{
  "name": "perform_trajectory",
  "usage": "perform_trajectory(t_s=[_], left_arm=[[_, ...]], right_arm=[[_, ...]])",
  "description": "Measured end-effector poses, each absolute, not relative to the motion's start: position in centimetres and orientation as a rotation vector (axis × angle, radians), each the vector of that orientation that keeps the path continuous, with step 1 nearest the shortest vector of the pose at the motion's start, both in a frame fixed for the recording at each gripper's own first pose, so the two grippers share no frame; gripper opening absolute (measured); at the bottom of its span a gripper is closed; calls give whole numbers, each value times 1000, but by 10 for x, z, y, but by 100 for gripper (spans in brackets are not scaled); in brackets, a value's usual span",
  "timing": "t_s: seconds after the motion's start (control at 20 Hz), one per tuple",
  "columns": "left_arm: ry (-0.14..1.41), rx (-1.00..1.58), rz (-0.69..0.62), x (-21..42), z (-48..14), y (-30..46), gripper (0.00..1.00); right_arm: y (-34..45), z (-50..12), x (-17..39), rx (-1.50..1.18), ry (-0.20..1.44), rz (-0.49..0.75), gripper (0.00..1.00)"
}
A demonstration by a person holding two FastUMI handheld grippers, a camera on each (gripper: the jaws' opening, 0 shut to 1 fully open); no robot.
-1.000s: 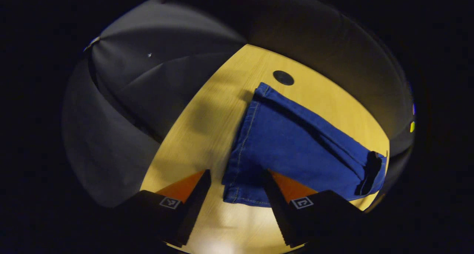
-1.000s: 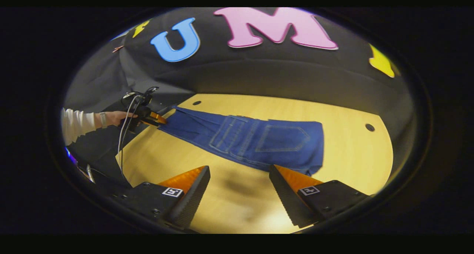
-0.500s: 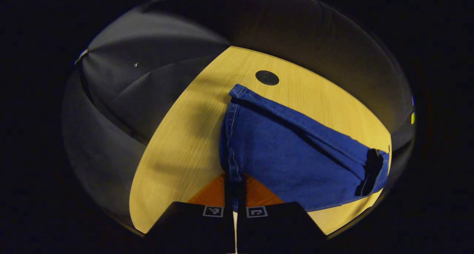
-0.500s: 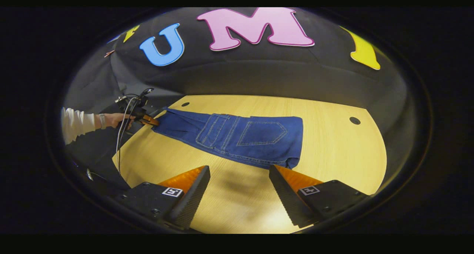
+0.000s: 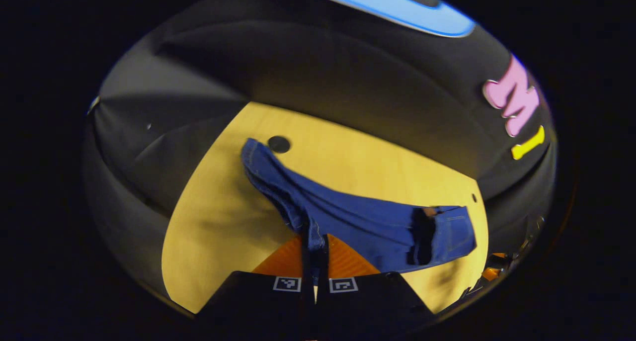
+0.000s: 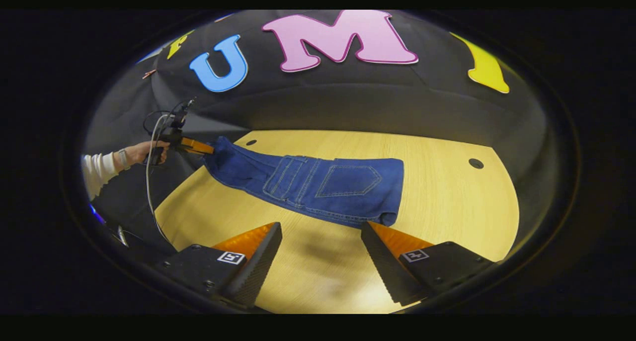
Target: Grasp the waist and the cuffs of the jeans and fold them to make the two legs overlap; first hold the waist and fold one-third of the jeans toward the cuffs, then hold the cuffs and fold the remaining one-third in the same direction to finish folding.
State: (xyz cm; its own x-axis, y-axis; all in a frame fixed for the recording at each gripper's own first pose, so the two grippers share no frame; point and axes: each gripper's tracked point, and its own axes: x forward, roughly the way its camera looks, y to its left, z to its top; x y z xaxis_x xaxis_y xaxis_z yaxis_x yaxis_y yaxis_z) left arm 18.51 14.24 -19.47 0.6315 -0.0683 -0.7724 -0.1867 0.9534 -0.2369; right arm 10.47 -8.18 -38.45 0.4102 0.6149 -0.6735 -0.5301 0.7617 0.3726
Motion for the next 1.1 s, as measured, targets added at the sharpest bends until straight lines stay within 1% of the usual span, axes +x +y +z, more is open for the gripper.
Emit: perform_trajectory(t_s=[0.2, 0.3, 0.35, 0.45, 0.55, 0.7, 0.85, 0.9, 0.95, 1.0, 1.05, 1.1], left_arm=[[779, -294, -130, 217, -141, 30, 6], [740, -266, -241, 230, -125, -39, 6], [738, -245, -297, 225, -124, -66, 6], [769, -221, -408, 229, -147, -144, 6], [858, -176, -476, 229, -206, -207, 6], [1014, -63, -452, 227, -282, -238, 6], [1095, 24, -380, 226, -335, -247, 6], [1120, 20, -350, 221, -351, -249, 7], [1140, 2, -327, 220, -359, -248, 12], [1150, -28, -312, 221, -369, -248, 14], [1153, -66, -295, 222, -375, -250, 14], [1156, -119, -293, 221, -374, -257, 36]], right_arm=[[-90, -371, 109, 138, 860, 719, 98], [-104, -364, 108, 140, 840, 704, 98], [-111, -360, 107, 148, 833, 691, 98], [-126, -355, 106, 169, 820, 663, 98], [-146, -354, 105, 171, 811, 628, 98], [-175, -357, 104, 163, 803, 581, 98], [-195, -354, 111, 165, 779, 549, 98], [-198, -353, 113, 167, 767, 545, 98], [-200, -352, 116, 171, 760, 545, 98], [-200, -349, 115, 183, 756, 550, 98], [-199, -347, 116, 195, 753, 556, 98], [-199, -346, 117, 205, 751, 564, 98]])
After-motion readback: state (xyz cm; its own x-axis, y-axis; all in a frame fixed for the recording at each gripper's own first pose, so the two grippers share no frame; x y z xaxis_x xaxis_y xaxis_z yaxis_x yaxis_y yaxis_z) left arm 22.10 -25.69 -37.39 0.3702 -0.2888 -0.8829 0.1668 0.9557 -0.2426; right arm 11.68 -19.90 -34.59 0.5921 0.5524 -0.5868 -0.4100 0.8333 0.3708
